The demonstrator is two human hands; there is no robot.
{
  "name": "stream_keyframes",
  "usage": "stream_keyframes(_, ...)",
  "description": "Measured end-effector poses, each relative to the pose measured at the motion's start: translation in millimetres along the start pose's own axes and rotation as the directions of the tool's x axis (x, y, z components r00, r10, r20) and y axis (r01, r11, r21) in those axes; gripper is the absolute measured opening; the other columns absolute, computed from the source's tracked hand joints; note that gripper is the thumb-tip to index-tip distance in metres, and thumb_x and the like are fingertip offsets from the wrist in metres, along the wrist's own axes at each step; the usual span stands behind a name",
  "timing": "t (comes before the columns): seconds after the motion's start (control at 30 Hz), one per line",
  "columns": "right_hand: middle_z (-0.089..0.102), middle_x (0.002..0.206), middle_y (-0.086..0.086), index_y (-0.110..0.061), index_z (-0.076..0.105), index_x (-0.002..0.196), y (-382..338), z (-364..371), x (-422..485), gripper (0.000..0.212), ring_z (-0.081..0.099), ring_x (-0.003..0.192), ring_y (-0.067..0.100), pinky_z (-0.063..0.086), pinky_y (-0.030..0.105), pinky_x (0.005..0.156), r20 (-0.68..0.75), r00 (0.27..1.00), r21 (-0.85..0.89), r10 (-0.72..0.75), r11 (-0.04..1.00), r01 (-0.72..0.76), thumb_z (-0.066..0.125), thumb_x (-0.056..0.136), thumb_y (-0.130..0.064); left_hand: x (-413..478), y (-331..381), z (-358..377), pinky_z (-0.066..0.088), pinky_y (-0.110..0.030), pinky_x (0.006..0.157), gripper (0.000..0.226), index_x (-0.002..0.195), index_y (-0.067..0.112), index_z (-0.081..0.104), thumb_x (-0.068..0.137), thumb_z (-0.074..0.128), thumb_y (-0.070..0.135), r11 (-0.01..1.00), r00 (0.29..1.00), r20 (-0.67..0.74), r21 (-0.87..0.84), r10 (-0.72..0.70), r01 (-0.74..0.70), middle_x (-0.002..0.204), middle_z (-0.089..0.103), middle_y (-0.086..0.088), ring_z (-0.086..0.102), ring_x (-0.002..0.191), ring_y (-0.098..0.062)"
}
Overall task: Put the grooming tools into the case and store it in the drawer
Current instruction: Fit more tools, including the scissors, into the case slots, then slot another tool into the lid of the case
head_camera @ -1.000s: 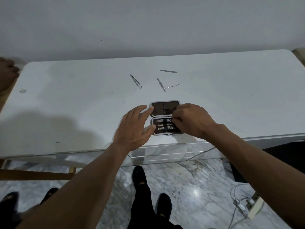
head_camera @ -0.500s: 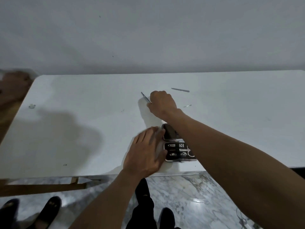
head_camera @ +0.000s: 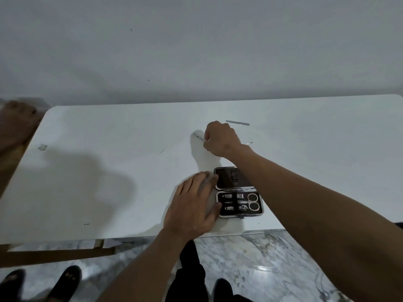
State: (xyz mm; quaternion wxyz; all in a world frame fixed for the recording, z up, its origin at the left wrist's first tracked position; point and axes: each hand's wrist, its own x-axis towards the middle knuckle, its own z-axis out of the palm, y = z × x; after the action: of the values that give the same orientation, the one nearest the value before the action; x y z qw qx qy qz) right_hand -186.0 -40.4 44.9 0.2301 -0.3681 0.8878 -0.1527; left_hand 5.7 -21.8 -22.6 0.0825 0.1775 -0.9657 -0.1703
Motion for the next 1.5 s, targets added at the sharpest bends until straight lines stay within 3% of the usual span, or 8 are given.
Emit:
stream_keyframes(0.1, 0.069, 0.111, 0.010, -0.008, 0.065, 0.111, 18.7, -7.4, -14.2, 0.026, 0.063, 0.103, 0.030, 0.052, 0.034, 0.087, -0.044, 0.998, 0.043, -0.039, 0.998, 0.041, 0.060, 0.086, -0.010, -1.0, -0.3, 1.5, 0.031, -0.033, 0.109, 0.061, 0.144, 0.019, 0.042, 0.089, 0.046, 0.046, 1.000, 1.000, -0.013, 0.001, 0.002, -0.002, 0.145, 0.045, -0.002, 0.040, 0.135, -0.020)
stream_keyframes(0.23, 0.073, 0.110, 0.003, -0.017, 0.075, 0.101, 48.4, -21.5, -44.9, 0.028, 0.066, 0.102, 0.027, 0.053, 0.034, 0.088, -0.096, 0.989, 0.006, -0.113, 0.993, 0.114, 0.054, 0.086, -0.008, -3.1, -1.4, 5.2, 0.030, -0.033, 0.109, 0.061, 0.145, 0.022, 0.041, 0.090, 0.045, 0.048, 1.000, 1.000, -0.024, 0.024, -0.012, 0.013, 0.146, 0.044, -0.001, 0.038, 0.136, -0.019)
stream_keyframes(0.7, 0.068, 0.097, 0.007, -0.017, 0.071, 0.096, 120.8, -24.6, -113.3, 0.029, 0.059, 0.092, 0.031, 0.041, 0.030, 0.062, -0.143, 0.972, -0.418, -0.187, 0.901, 0.112, 0.053, 0.082, 0.000, -1.6, -2.7, 8.4, 0.035, -0.043, 0.111, 0.066, 0.147, 0.024, 0.037, 0.089, 0.037, 0.054, 0.999, 0.999, -0.001, 0.014, -0.039, 0.039, 0.150, 0.040, -0.002, 0.036, 0.138, -0.021)
stream_keyframes(0.83, 0.069, 0.094, 0.010, -0.013, 0.072, 0.096, 117.8, -16.4, -110.4, 0.028, 0.060, 0.090, 0.033, 0.054, 0.037, 0.070, -0.152, 0.968, -0.385, -0.201, 0.914, 0.129, 0.053, 0.081, 0.001, -1.9, -2.9, 7.8, 0.034, -0.043, 0.112, 0.066, 0.148, 0.025, 0.037, 0.089, 0.036, 0.054, 0.999, 0.999, -0.003, 0.005, -0.044, 0.044, 0.151, 0.040, -0.002, 0.035, 0.139, -0.021)
stream_keyframes(1.03, 0.068, 0.096, 0.013, -0.013, 0.073, 0.101, 111.7, -13.3, -106.6, 0.027, 0.061, 0.091, 0.034, 0.053, 0.037, 0.075, -0.109, 0.970, -0.333, -0.218, 0.927, 0.171, 0.054, 0.085, -0.002, -1.3, -4.3, 8.0, 0.034, -0.042, 0.111, 0.065, 0.147, 0.025, 0.037, 0.089, 0.038, 0.053, 0.999, 0.999, -0.005, 0.005, -0.039, 0.039, 0.150, 0.040, -0.001, 0.035, 0.138, -0.020)
stream_keyframes(1.33, 0.067, 0.103, 0.005, -0.025, 0.073, 0.103, 117.9, -23.2, -107.3, 0.028, 0.060, 0.099, 0.030, 0.044, 0.032, 0.069, -0.106, 0.978, -0.340, -0.178, 0.931, 0.132, 0.056, 0.088, -0.009, -1.1, -5.2, 8.6, 0.035, -0.042, 0.110, 0.064, 0.147, 0.025, 0.037, 0.089, 0.038, 0.053, 0.999, 0.999, -0.004, 0.005, -0.035, 0.035, 0.150, 0.040, 0.000, 0.036, 0.138, -0.019)
stream_keyframes(1.5, 0.068, 0.099, 0.008, -0.020, 0.074, 0.101, 111.5, -18.1, -110.0, 0.028, 0.061, 0.094, 0.032, 0.050, 0.034, 0.072, -0.124, 0.977, -0.312, -0.173, 0.941, 0.127, 0.055, 0.087, -0.008, -1.6, -3.7, 7.4, 0.035, -0.041, 0.110, 0.065, 0.147, 0.024, 0.038, 0.089, 0.037, 0.053, 0.999, 0.999, -0.009, 0.010, -0.031, 0.032, 0.149, 0.041, -0.001, 0.036, 0.137, -0.020)
